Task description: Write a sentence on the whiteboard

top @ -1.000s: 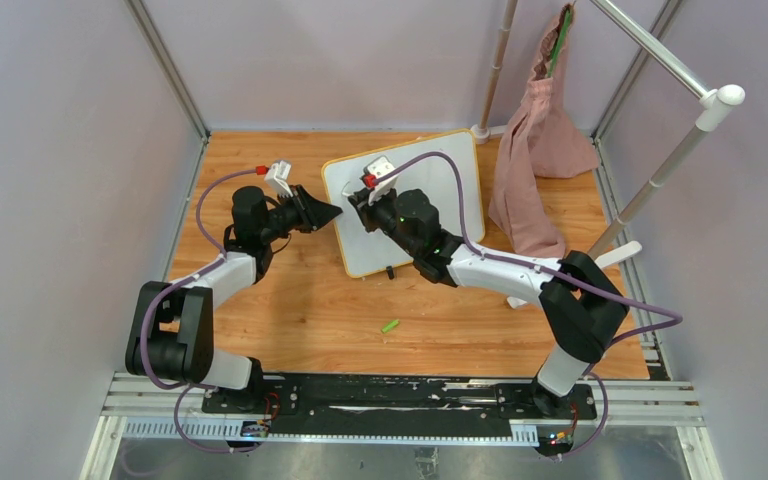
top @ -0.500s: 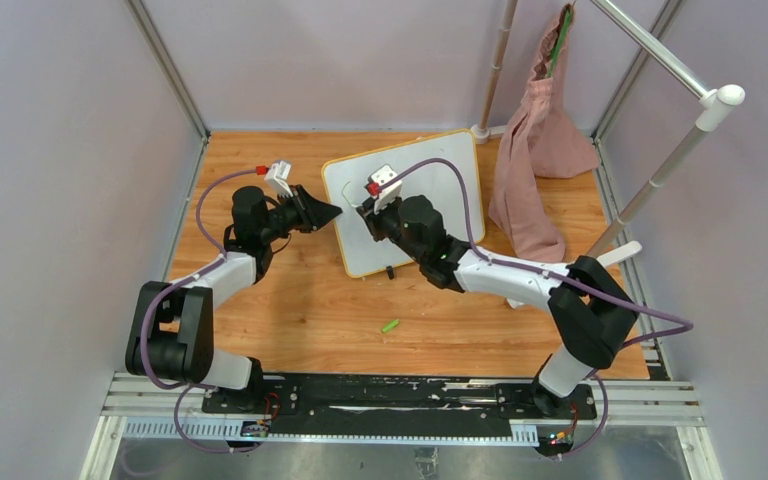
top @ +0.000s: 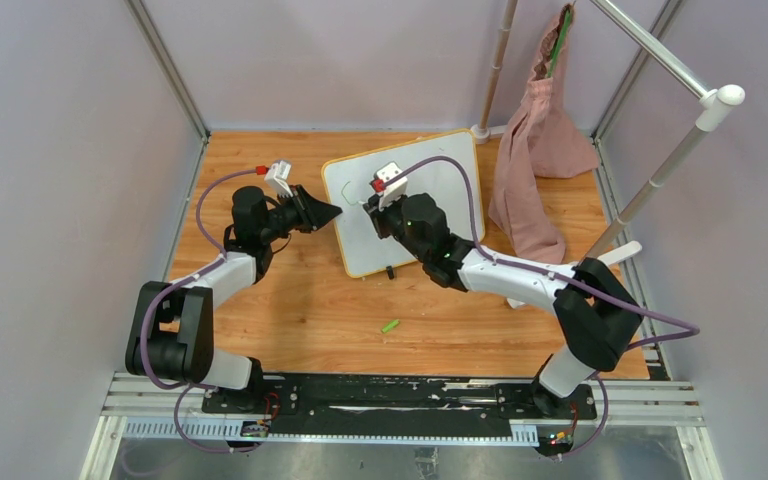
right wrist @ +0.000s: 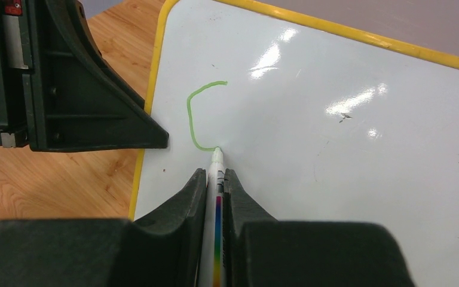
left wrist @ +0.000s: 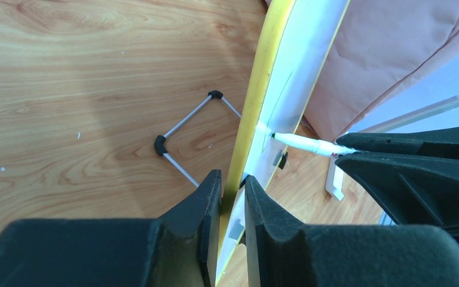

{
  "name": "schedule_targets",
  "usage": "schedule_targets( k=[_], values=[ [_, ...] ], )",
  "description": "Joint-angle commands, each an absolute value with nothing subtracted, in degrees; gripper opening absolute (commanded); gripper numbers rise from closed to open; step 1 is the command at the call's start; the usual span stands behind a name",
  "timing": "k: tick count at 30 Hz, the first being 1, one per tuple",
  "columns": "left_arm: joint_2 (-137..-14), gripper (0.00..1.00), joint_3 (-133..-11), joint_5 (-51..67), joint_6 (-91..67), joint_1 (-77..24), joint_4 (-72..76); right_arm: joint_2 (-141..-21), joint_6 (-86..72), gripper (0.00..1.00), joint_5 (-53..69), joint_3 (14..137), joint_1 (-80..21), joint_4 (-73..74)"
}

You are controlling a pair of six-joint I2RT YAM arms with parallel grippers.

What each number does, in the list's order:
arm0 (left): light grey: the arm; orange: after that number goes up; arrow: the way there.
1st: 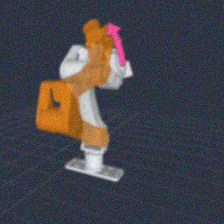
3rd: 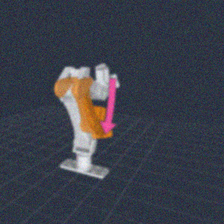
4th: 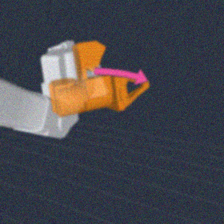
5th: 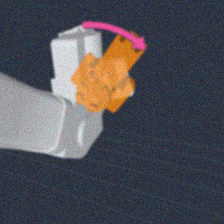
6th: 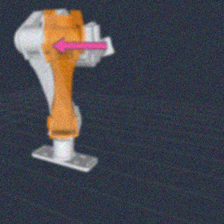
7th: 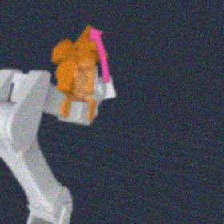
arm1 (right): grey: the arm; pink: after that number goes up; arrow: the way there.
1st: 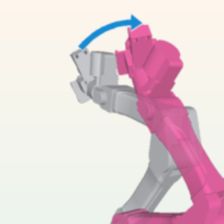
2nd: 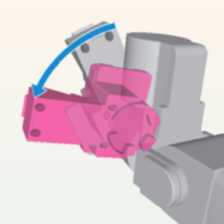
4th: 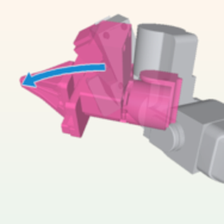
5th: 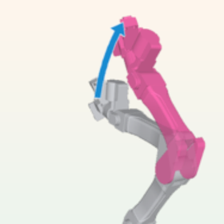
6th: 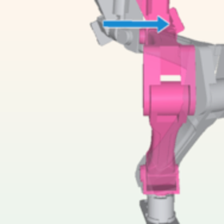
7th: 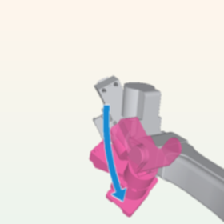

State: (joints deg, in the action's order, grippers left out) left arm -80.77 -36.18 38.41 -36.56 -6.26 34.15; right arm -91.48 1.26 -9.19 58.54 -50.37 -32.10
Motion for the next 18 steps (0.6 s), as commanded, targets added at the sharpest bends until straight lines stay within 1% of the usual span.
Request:
schedule_targets(
  k=[1,8,18],
  values=[
    [-79.4,0.00,-36.7,38.9,-36.3,-5.9,35.5,-89.9,2.0,0.00,-12.0,58.0,-48.8,-32.2],
    [-79.4,0.00,-36.7,39.0,-36.4,-5.9,35.4,-88.0,0.9,0.00,-8.6,57.2,-48.9,-34.2],
    [-79.4,0.00,-36.8,39.1,-36.4,-5.9,35.5,-89.3,-1.0,0.00,-4.0,59.4,-49.2,-34.2]
  ],
)
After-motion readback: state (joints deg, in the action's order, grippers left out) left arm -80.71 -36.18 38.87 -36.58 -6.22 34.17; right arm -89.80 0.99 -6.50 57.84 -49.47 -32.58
